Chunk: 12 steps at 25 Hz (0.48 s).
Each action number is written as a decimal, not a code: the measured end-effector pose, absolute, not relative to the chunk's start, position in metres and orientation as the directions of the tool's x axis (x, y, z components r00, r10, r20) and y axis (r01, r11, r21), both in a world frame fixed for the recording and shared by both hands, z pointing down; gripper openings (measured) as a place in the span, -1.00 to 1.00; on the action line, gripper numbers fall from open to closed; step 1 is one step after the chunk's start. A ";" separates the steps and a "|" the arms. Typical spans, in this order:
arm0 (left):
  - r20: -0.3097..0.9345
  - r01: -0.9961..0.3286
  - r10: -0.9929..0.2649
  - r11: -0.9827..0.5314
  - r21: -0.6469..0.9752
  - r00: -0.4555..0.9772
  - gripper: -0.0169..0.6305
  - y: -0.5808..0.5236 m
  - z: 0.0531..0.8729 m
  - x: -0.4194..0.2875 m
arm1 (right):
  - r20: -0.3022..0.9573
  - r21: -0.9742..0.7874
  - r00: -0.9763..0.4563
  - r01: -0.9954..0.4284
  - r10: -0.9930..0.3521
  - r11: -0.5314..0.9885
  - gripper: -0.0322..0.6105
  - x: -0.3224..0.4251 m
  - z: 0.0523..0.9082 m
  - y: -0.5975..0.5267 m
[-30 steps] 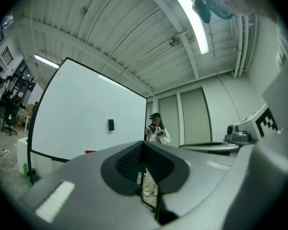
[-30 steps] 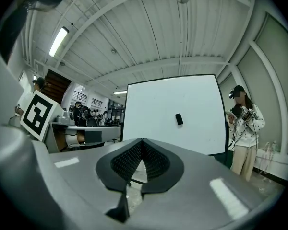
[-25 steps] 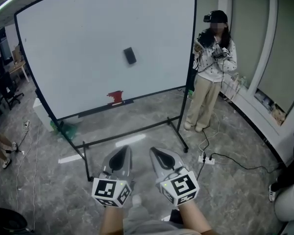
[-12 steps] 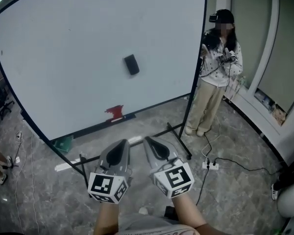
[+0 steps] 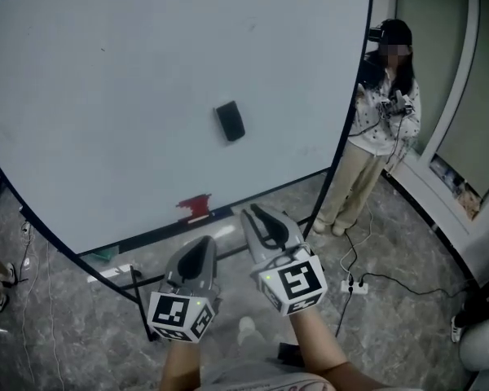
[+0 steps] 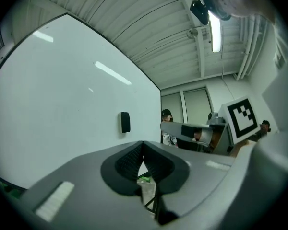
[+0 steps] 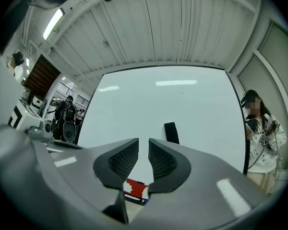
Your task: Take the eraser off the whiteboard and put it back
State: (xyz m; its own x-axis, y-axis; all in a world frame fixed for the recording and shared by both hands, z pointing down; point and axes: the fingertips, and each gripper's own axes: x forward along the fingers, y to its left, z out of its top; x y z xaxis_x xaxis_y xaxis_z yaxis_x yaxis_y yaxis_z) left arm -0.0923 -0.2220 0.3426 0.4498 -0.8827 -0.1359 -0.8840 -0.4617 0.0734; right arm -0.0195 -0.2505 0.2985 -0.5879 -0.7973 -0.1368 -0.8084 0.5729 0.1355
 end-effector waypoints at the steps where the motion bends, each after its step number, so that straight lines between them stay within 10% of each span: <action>1: -0.139 -0.887 -0.885 -0.456 0.068 0.444 -0.95 -0.234 0.341 -0.095 | -0.142 0.132 -0.586 -0.810 -0.798 0.571 -0.73 -0.020 0.295 -0.264; 12: -0.152 -0.912 -0.905 -0.407 0.041 0.397 -0.95 -0.338 0.324 -0.101 | -0.066 0.225 -0.558 -0.816 -0.827 0.532 -0.11 -0.036 0.277 -0.412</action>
State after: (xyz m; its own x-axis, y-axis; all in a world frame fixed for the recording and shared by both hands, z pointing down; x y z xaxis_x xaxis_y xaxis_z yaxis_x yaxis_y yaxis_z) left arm -0.1008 -0.3375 0.3243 0.3973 -0.9049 -0.1525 -0.9123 -0.4074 0.0406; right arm -0.0361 -0.4117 0.2768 -0.5578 -0.8274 -0.0662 -0.8161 0.5322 0.2254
